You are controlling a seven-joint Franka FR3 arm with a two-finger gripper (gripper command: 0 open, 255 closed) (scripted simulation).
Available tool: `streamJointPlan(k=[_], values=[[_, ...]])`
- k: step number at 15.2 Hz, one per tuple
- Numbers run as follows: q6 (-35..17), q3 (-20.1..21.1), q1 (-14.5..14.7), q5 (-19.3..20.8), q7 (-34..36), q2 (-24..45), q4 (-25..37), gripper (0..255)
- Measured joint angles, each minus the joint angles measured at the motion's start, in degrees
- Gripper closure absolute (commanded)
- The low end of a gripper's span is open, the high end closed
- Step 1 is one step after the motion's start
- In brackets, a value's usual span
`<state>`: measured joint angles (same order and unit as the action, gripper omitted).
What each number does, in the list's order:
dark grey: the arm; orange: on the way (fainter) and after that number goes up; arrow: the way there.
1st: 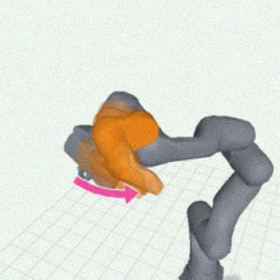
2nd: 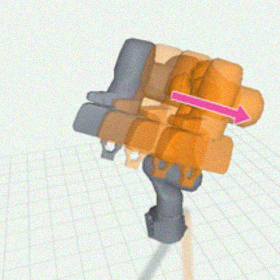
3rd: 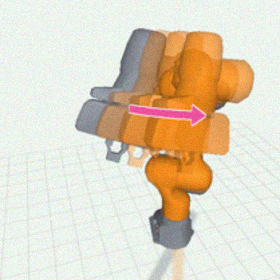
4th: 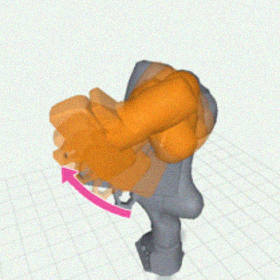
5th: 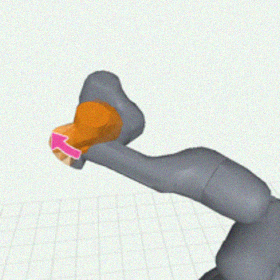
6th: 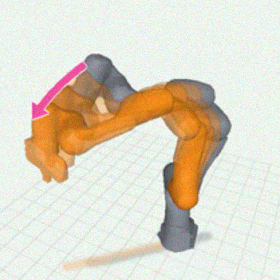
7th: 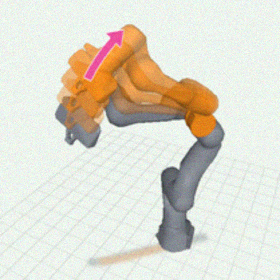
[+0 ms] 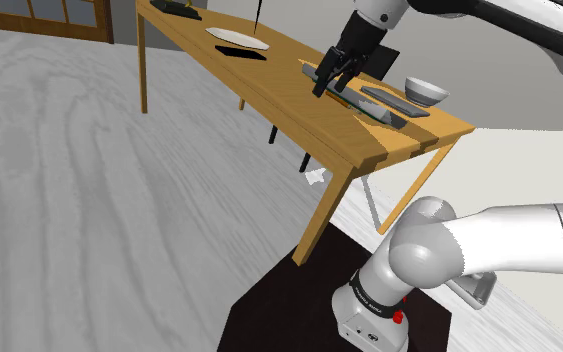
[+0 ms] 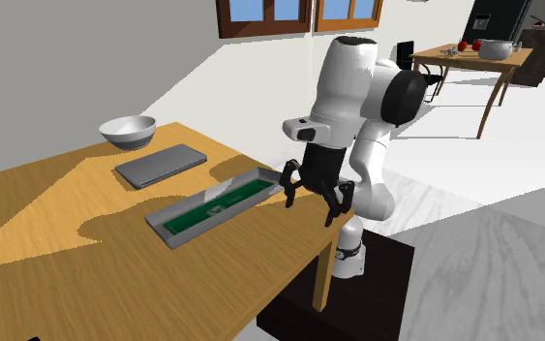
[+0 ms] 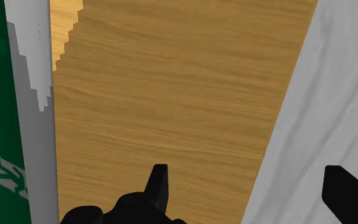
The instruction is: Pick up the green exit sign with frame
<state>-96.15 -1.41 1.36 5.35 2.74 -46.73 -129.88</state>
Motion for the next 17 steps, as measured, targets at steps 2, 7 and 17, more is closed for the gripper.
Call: streamJointPlan(k=[2, 7, 17], values=[[0.2, 0.3, -0.6, 1.1, 0.1, 0.9, 0.6, 0], [2.6, 3.7, -5.7, 11.8, 2.4, 6.9, 3.5, 0], [5.6, 8.6, -13.1, 29.2, 7.7, 16.5, 6.9, 0]])
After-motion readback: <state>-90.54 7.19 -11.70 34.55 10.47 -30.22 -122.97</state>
